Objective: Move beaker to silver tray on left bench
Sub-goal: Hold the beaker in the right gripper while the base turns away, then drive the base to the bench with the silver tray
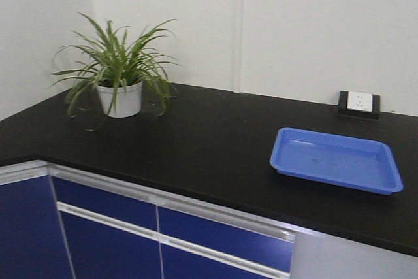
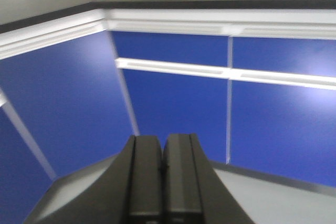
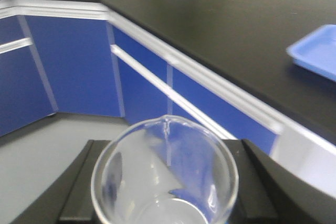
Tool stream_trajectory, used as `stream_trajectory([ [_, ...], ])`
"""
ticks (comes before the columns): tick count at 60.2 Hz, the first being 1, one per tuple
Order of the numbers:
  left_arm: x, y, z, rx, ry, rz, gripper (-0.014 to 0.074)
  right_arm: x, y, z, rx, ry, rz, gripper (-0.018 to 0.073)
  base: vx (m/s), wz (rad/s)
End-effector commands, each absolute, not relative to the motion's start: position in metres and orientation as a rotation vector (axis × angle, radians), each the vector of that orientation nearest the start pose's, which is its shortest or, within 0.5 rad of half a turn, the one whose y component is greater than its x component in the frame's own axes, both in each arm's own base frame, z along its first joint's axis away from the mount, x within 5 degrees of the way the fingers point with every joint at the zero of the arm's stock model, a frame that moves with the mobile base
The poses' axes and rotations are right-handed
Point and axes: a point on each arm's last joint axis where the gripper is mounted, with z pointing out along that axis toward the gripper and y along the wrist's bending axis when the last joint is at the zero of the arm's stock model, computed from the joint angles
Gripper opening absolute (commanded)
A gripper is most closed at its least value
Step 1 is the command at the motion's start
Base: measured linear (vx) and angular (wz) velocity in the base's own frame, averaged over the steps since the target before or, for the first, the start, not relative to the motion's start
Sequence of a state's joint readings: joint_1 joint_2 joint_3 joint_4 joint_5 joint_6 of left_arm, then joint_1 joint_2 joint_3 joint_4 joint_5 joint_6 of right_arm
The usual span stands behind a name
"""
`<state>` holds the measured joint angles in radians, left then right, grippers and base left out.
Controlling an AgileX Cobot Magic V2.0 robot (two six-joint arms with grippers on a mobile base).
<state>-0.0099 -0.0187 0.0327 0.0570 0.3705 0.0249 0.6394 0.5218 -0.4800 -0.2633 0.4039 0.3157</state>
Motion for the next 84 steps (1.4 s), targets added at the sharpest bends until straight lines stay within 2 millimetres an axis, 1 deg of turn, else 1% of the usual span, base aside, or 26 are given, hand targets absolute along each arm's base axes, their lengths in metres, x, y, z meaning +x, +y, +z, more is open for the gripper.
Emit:
stream_trajectory([
  [1, 0.0542, 0.0006, 0.1702, 0.071, 1.804, 0.056, 0.0001, 0.0944, 0.0597, 0.3165, -0.472, 1.766, 0.403, -0.0014, -0.33, 0.51],
  [49, 0.0542, 0.0006, 0.1702, 0.071, 1.804, 0.056, 0.0001, 0.0944, 0.0597, 0.3164, -0.472, 1.767, 0.402, -0.0011, -0.27, 0.48],
  [84, 0.0542, 0.0006, 0.1702, 0.071, 1.804, 0.056, 0.0001, 0.0944, 0.0597, 0.3164, -0.472, 1.767, 0.402, -0.0011, -0.15, 0.70],
])
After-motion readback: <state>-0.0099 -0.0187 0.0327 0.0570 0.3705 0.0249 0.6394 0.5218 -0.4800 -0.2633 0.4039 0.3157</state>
